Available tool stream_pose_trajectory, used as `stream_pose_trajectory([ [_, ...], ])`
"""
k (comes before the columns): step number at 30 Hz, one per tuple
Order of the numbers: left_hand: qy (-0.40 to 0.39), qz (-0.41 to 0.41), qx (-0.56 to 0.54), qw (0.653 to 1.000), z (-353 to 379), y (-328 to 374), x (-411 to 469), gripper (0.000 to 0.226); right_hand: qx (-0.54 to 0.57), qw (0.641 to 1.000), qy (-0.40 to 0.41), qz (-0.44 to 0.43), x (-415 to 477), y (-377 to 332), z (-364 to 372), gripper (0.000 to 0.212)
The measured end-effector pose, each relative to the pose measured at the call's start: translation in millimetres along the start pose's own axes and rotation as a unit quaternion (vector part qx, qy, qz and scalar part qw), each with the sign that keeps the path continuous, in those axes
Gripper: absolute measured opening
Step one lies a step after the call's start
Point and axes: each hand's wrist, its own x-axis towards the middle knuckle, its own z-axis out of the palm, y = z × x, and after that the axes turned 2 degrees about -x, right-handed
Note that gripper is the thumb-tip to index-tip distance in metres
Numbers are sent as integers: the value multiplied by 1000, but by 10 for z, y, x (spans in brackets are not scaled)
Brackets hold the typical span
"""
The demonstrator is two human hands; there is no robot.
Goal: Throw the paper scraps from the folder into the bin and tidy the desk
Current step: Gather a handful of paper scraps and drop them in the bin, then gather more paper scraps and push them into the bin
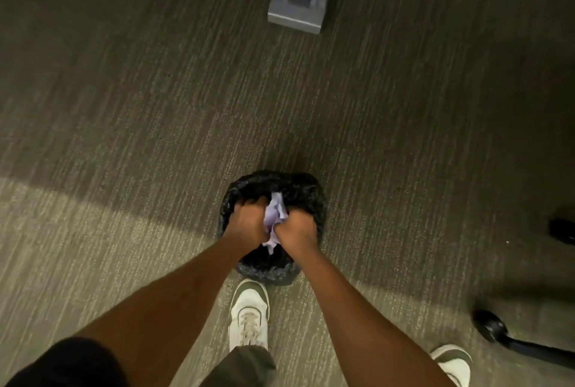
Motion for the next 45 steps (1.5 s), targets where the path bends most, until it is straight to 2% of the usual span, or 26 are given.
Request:
stream_pose_trajectory([
  [7,12,49,92,994,-215,776,-171,51,4,995,97,0,-456,310,-721,28],
  [10,-2,68,110,992,-283,1267,-232,59,2,991,135,-5,-673,626,-1189,28],
  [13,-34,126,160,978,-269,1873,-311,69,-10,984,180,7,-911,1019,-1676,33],
  [16,-17,197,230,953,-178,2606,-417,82,-59,962,264,29,-1185,1499,-2161,36],
  [19,-9,271,272,923,19,3437,-530,99,-49,936,338,88,-1527,2036,-2676,47],
  [23,-23,347,274,897,403,4586,-672,104,-18,905,403,137,-1999,2923,-3345,67],
  [28,-35,418,275,865,1058,5887,-846,113,17,860,461,219,-2533,4124,-3928,67],
  [33,-31,484,303,820,1787,6972,-955,112,44,828,484,279,-2929,5264,-4273,66],
  [38,10,507,348,789,2476,7851,-1097,122,64,804,483,339,-3263,6234,-4441,74],
  [40,17,524,367,768,2765,8086,-1159,125,70,806,465,361,-3384,6555,-4433,81],
  [45,3,567,395,723,3365,8324,-1250,123,75,827,398,389,-3599,7093,-4283,115],
])
